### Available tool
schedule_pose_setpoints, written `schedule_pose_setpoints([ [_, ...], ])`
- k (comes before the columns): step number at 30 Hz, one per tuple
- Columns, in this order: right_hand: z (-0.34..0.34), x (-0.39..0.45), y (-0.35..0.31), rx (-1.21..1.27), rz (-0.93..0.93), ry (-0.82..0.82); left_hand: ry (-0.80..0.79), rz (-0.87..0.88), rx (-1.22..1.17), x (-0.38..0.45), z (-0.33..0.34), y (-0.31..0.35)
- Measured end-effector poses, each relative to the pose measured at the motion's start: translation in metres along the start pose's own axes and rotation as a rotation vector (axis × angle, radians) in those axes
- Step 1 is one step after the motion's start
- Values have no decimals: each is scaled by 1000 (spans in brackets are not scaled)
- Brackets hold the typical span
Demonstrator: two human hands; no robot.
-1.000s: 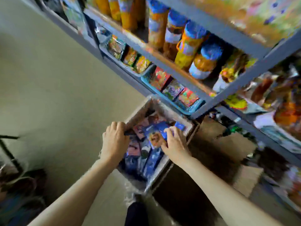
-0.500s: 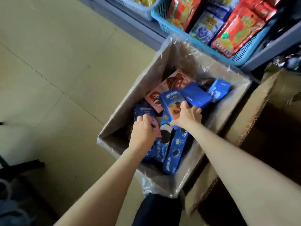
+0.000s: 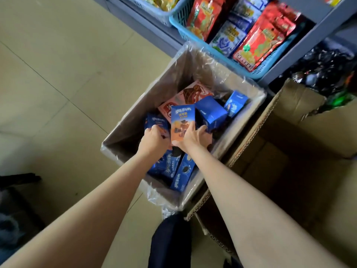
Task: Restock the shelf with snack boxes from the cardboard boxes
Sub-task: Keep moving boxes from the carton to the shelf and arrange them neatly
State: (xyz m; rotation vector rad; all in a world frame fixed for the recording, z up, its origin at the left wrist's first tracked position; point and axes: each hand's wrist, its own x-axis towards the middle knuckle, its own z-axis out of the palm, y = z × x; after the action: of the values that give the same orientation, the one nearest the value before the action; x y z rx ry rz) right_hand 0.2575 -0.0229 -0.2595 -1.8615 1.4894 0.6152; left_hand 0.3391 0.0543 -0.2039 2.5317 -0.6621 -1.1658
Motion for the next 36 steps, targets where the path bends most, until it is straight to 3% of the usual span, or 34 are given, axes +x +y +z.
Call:
schedule_pose_setpoints([
  [3,20,20,-9,82,23,19,13,36,-5,8,4,-10],
  [6,34,36,-20,-22,52,67,37,34,-43,14,5,-19],
  [8,39,38,-22,-91,-28,85,49,-68,-103,28,6,-28],
  [10,37,35,-21,-62,-107,85,49,-207,-307,40,7,-32],
  [13,6,12,-17,69,-147,107,42,-279,-549,32,2,-16],
  [16,-62,-27,-16,171,-350,218,-7,-266,-735,10,-25,35],
  [21,-230,-113,-24,287,-626,280,-121,88,-929,-57,-127,166],
  [25,-406,-208,-30,453,-716,378,-415,421,-868,-134,-247,261],
  [30,-593,-383,-50,323,-915,805,-598,760,-726,-263,-396,392],
  [34,-688,-529,-50,298,-1068,1188,-735,1144,-481,-389,-478,493],
  [36,-724,-590,-34,328,-1097,1332,-712,1316,-359,-452,-504,540],
])
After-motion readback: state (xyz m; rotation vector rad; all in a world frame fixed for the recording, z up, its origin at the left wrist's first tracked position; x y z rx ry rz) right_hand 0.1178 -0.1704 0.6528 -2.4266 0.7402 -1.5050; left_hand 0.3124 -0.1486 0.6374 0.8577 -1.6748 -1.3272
